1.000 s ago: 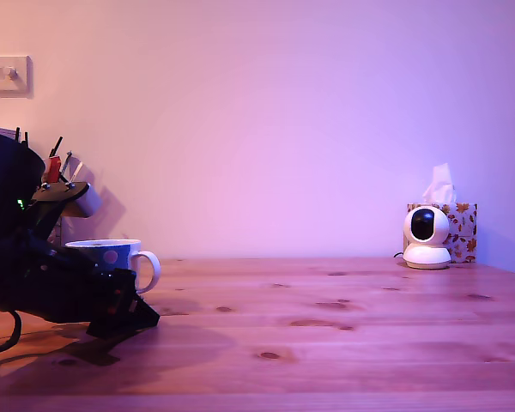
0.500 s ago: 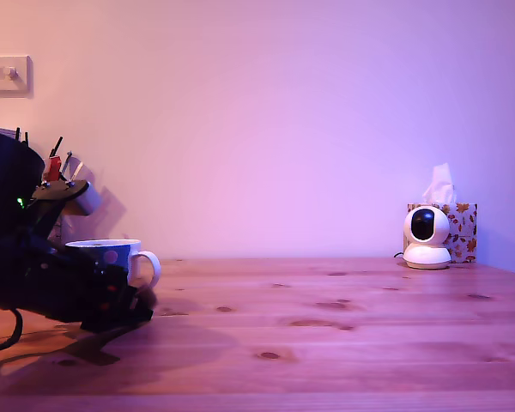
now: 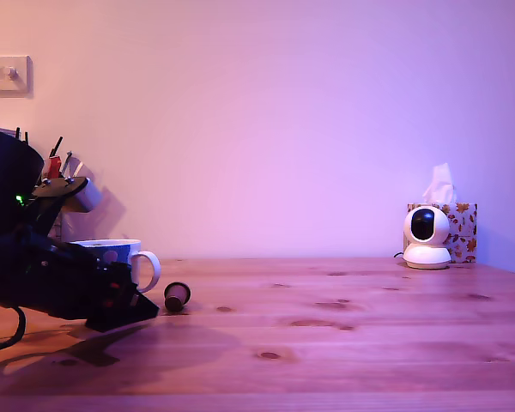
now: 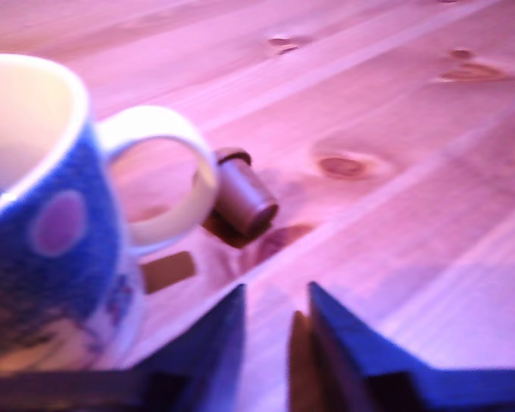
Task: Pick up the coffee capsules on the table and drop them inside the coffee cup
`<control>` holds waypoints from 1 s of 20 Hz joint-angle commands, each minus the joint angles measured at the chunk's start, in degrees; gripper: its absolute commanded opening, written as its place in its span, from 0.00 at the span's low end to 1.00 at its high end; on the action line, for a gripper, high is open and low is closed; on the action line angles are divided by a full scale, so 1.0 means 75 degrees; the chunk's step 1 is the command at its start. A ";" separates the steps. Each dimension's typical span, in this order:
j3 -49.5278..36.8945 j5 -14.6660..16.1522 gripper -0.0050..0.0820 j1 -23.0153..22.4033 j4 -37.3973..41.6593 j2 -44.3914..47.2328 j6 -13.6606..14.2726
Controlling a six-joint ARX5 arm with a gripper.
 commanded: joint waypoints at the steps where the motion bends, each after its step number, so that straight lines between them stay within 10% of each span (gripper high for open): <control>1: 0.0058 0.0082 0.44 0.0020 0.0061 0.0093 0.0020; 20: 0.0443 0.0172 0.35 0.0015 -0.0032 -0.0600 -0.0574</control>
